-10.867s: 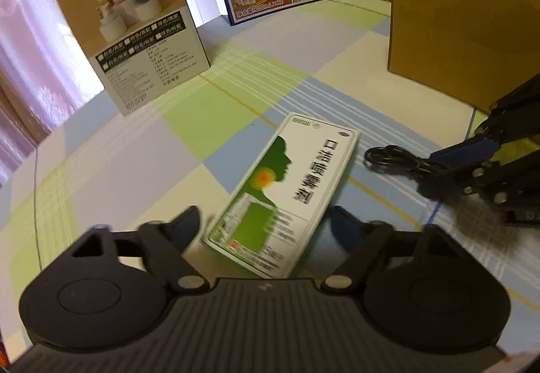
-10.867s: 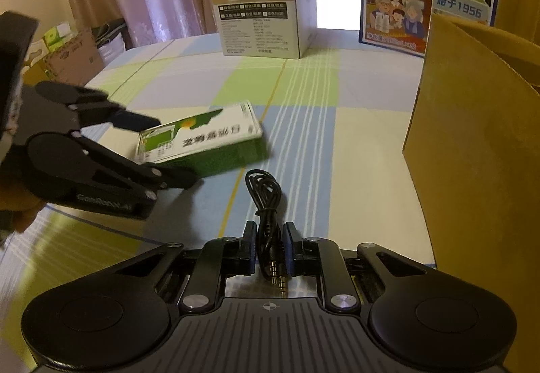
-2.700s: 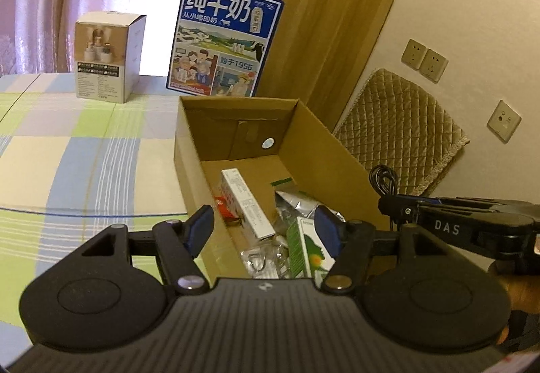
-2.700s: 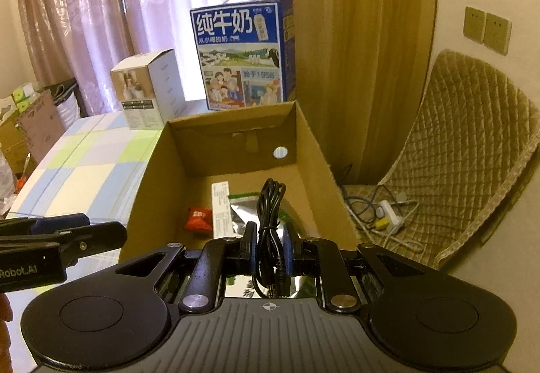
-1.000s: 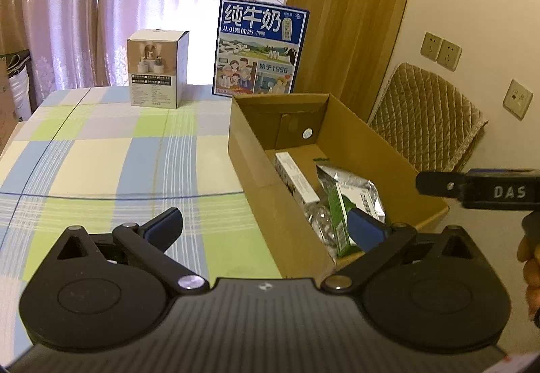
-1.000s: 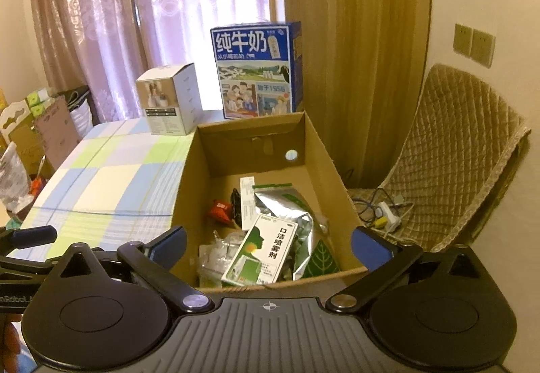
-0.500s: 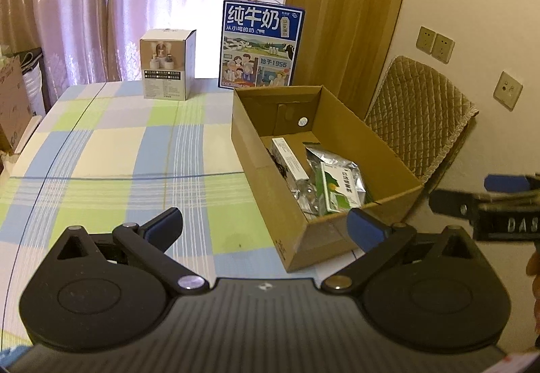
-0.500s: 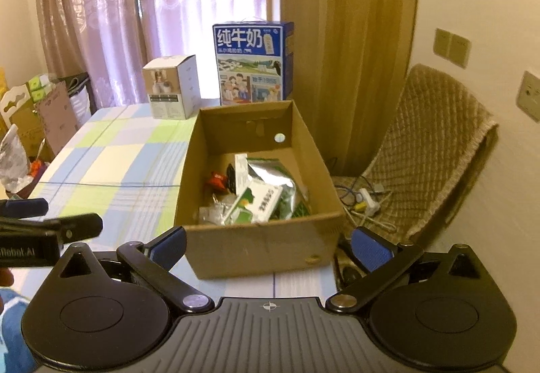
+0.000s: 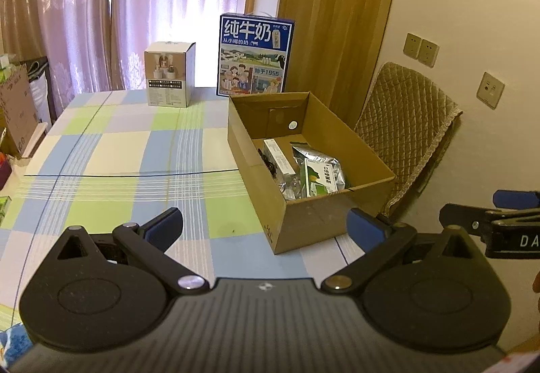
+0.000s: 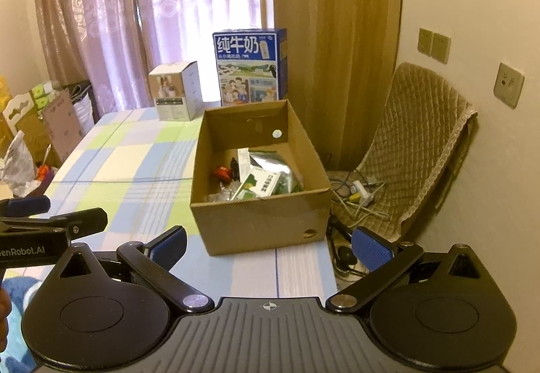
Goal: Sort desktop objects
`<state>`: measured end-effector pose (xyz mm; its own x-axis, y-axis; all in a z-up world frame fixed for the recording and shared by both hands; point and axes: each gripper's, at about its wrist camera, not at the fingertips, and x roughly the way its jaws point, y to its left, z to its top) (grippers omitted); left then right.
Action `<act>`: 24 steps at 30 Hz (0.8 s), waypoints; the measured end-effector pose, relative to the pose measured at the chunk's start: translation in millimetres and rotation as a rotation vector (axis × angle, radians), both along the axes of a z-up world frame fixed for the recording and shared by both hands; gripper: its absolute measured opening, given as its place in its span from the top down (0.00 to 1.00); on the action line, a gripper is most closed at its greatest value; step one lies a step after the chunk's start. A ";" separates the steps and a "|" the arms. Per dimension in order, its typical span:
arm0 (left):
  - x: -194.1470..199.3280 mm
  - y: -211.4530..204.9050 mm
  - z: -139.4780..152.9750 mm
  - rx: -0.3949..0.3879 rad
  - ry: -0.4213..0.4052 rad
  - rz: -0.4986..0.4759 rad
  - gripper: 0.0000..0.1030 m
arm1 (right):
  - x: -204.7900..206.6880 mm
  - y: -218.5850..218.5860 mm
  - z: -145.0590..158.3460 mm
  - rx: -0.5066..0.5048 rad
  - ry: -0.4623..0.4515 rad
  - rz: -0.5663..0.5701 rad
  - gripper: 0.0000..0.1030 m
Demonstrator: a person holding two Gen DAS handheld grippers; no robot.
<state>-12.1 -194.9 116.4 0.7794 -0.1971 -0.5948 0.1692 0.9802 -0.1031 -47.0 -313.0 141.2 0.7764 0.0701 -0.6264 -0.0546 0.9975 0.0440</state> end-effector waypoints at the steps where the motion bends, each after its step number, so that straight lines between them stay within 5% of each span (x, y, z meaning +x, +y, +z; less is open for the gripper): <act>1: -5.6 0.3 1.0 0.005 -0.007 0.002 0.01 | -3.0 2.2 0.2 -0.001 0.001 0.004 0.02; 24: -81.3 23.9 14.9 0.033 -0.083 0.030 0.01 | -62.9 40.8 16.1 -0.023 -0.067 0.059 0.02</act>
